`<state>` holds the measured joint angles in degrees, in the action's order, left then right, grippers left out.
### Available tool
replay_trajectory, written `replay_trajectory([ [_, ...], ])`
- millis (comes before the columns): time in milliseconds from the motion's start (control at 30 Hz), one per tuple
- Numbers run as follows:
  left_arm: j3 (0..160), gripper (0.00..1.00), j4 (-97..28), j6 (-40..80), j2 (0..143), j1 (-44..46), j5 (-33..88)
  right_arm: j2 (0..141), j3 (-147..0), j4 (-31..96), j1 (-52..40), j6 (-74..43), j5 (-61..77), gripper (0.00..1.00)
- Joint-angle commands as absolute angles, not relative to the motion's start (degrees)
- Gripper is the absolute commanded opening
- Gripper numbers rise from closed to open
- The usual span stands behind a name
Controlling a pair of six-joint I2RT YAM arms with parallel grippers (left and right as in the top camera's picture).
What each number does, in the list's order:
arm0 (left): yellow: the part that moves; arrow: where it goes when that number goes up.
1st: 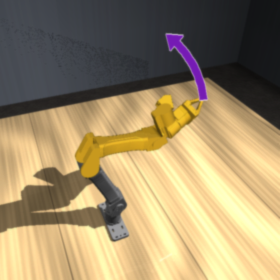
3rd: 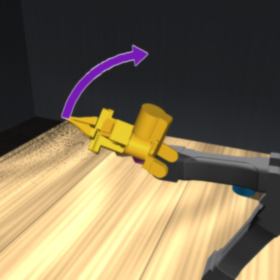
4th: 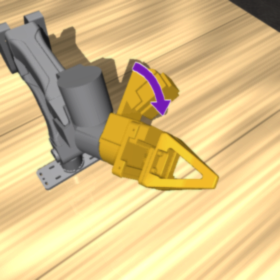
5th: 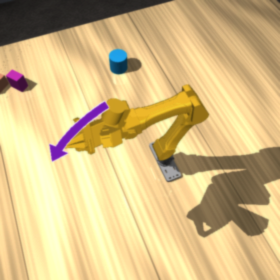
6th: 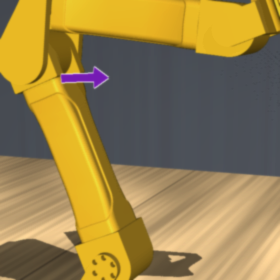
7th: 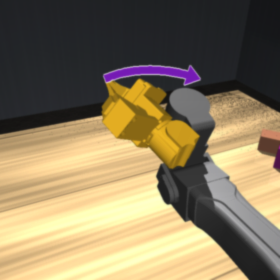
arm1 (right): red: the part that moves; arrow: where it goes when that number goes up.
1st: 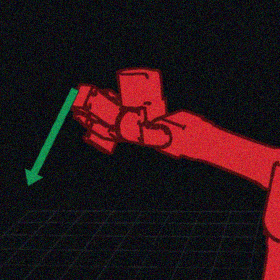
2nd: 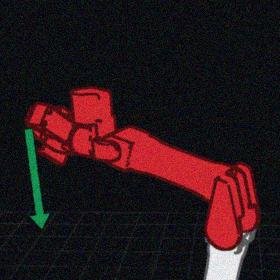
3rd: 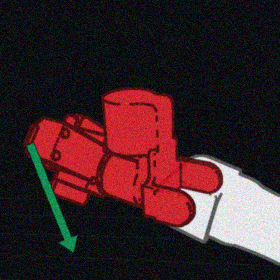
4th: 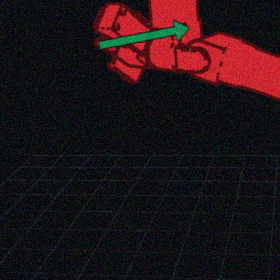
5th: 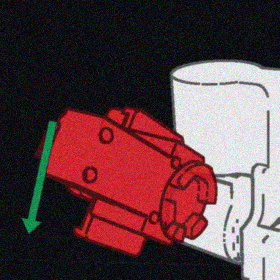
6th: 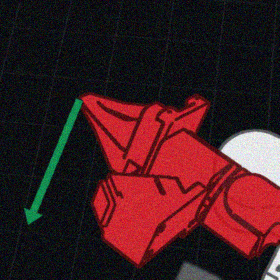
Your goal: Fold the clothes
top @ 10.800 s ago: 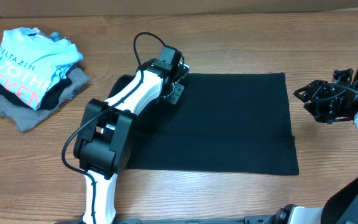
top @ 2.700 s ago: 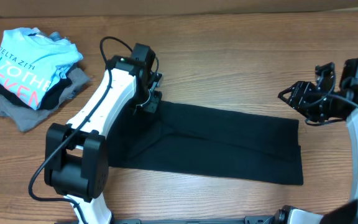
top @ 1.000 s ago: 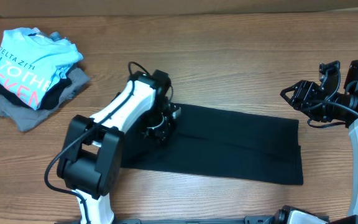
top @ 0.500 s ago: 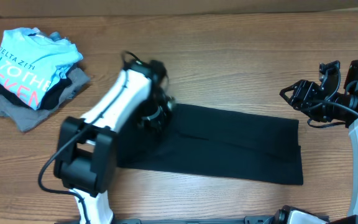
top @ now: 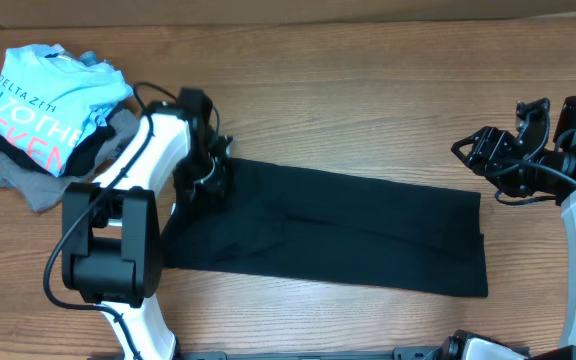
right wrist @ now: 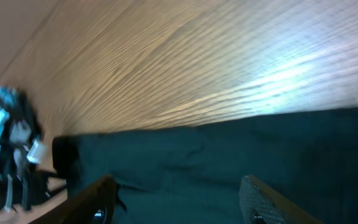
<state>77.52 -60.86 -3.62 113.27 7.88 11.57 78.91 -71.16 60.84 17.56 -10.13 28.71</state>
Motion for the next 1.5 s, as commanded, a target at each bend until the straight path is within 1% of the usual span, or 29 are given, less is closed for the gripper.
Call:
replay_trajectory([
  [0, 73.5, 0.04, -57.4, 2.5, 113.4, 6.3, 6.5, 78.2, -72.1, 60.8, 17.8, -17.4, 23.3, 0.69],
  [100, 70.6, 0.04, -54.9, 6.2, 113.4, 3.5, 2.7, 78.7, -72.1, 61.3, 17.8, -18.5, 22.4, 0.72],
  [200, 68.8, 0.04, -54.8, 9.2, 113.4, -0.4, -0.4, 80.2, -72.0, 61.9, 17.8, -18.5, 20.7, 0.72],
  [233, 68.4, 0.04, -55.0, 10.2, 113.4, -2.2, -0.6, 80.8, -71.9, 62.1, 17.8, -18.4, 20.0, 0.71],
  [300, 68.2, 0.04, -55.7, 12.4, 113.4, -5.1, -0.3, 82.6, -71.2, 62.3, 17.7, -18.0, 19.4, 0.66],
  [367, 68.2, 0.04, -56.2, 12.7, 113.4, -7.1, 1.3, 84.8, -69.7, 62.1, 17.6, -17.9, 19.5, 0.64],
  [467, 68.2, 0.04, -56.1, 11.1, 113.4, -8.2, 3.8, 88.2, -67.7, 60.9, 17.4, -15.9, 19.3, 0.7],
  [600, 68.2, 0.04, -56.1, 10.0, 113.4, -7.4, 4.5, 91.5, -66.0, 60.3, 17.4, -13.3, 19.3, 0.71],
  [633, 68.2, 0.04, -56.1, 10.1, 113.4, -7.1, 4.6, 92.0, -65.4, 60.3, 17.4, -13.0, 19.3, 0.68],
  [667, 68.2, 0.04, -56.1, 10.1, 113.4, -7.0, 4.6, 92.3, -64.7, 60.1, 17.3, -13.0, 19.4, 0.62],
  [700, 68.2, 0.04, -56.1, 10.0, 113.4, -6.9, 4.8, 92.6, -63.9, 59.7, 17.2, -12.5, 19.8, 0.58],
  [767, 68.2, 0.04, -55.9, 9.1, 113.4, -6.9, 5.7, 93.3, -62.2, 57.4, 16.7, -8.7, 22.9, 0.51],
  [833, 68.3, 0.04, -55.8, 8.5, 113.4, -6.9, 6.2, 93.6, -60.2, 54.6, 15.8, -8.7, 24.9, 0.42],
  [933, 68.7, 0.04, -55.9, 8.3, 113.3, -6.9, 6.6, 93.6, -56.6, 48.6, 14.2, -12.2, 25.5, 0.4],
  [967, 68.9, 0.04, -55.9, 7.6, 113.3, -6.9, 7.4, 93.6, -55.3, 46.3, 13.7, -14.2, 25.0, 0.38],
  [1033, 69.6, 0.04, -55.9, 5.0, 113.2, -6.9, 9.2, 93.6, -52.2, 41.1, 12.9, -19.0, 24.1, 0.39],
  [1100, 70.5, 0.04, -56.1, 1.9, 112.4, -6.9, 10.7, 93.6, -48.9, 35.4, 12.3, -21.4, 23.7, 0.44],
  [1200, 72.4, 0.04, -57.2, 0.4, 110.3, -6.9, 11.5, 93.9, -45.4, 30.2, 12.0, -24.0, 20.0, 0.44],
  [1367, 75.7, 0.04, -59.4, -1.4, 104.8, -6.8, 12.3, 94.7, -42.4, 24.8, 12.0, -24.1, 17.1, 0.45],
  [1433, 76.8, 0.04, -60.7, -1.3, 102.2, -6.7, 12.3, 95.0, -42.0, 22.7, 11.9, -24.1, 17.2, 0.4],
  [1467, 77.3, 0.04, -61.2, -1.3, 100.7, -6.7, 12.3, 95.4, -42.0, 21.4, 11.9, -24.1, 17.2, 0.36],
])
